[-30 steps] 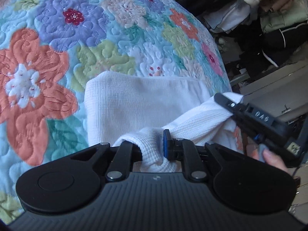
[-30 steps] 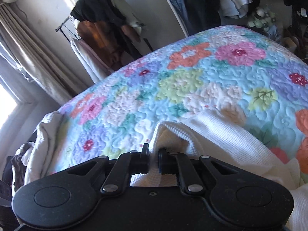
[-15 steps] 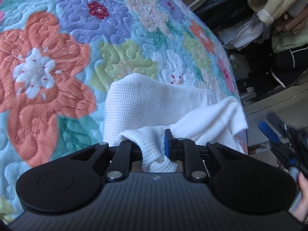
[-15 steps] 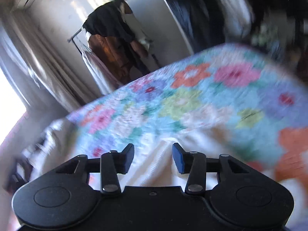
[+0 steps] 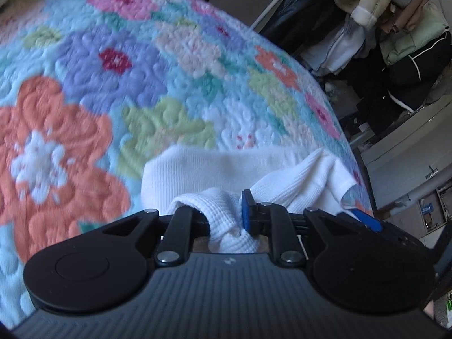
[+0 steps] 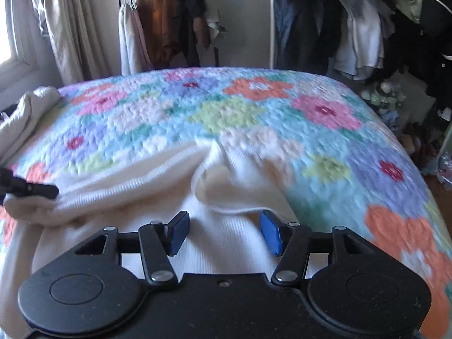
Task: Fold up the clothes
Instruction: 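Lower the folded sack onto the quilt and open both grippers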
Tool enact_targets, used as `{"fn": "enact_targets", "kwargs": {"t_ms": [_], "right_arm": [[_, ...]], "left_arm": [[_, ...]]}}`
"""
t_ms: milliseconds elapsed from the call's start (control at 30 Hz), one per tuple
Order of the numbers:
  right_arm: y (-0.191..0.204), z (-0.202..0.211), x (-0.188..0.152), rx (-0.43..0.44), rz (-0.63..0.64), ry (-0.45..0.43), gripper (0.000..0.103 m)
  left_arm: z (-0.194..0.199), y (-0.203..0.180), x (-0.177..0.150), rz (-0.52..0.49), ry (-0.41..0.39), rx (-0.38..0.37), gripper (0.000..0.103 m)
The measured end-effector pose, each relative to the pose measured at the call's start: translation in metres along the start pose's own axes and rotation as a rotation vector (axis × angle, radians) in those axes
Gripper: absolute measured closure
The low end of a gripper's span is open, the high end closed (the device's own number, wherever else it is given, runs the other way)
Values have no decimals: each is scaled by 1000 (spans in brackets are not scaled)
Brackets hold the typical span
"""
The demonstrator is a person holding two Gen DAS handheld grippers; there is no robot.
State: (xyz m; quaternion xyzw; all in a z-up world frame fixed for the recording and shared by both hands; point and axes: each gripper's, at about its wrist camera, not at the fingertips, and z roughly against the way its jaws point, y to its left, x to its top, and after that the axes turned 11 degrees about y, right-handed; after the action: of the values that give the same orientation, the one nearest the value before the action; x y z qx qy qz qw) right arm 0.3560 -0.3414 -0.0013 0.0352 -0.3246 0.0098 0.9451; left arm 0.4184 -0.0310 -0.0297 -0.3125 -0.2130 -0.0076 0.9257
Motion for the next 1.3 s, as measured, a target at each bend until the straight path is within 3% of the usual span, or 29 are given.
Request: {"fn": "enact_targets", "kwargs": {"t_ms": [100, 133, 233, 300, 400, 500, 600, 667, 833, 967, 1033, 1200, 1300], "right_arm": [[2, -21, 13, 24, 23, 85, 46], [2, -26, 12, 4, 18, 101, 53], [0, -28, 10, -43, -11, 78, 59], [-4, -24, 12, -95, -32, 55, 68], [-11, -10, 18, -149, -76, 6, 69], [-13, 5, 23, -111, -101, -24, 69], [-3, 24, 25, -40, -141, -75, 66], [10, 32, 24, 59, -132, -76, 59], [59, 18, 10, 270, 56, 128, 55], [107, -21, 14, 245, 161, 202, 55], [121, -39, 23, 188, 169, 173, 55], [132, -65, 48, 165, 54, 117, 55], [128, -60, 49, 215, -50, 106, 55]], "left_arm": [[-7, 10, 5, 30, 9, -20, 88], [-9, 15, 6, 52, 23, -40, 88], [-3, 33, 10, 152, 45, -149, 88], [4, 31, 14, 134, 43, -172, 88], [7, 26, 15, 118, 36, -171, 88], [6, 28, 15, 150, 34, -191, 88], [10, 35, 19, 180, 82, -293, 87], [18, 31, 21, 153, 63, -271, 87], [14, 38, 22, 173, 72, -237, 87], [16, 40, 23, 173, 68, -189, 87], [24, 36, 25, 139, 36, -160, 87], [53, 20, 29, 19, -104, -4, 70], [62, 13, 28, -36, -114, 18, 63]]}}
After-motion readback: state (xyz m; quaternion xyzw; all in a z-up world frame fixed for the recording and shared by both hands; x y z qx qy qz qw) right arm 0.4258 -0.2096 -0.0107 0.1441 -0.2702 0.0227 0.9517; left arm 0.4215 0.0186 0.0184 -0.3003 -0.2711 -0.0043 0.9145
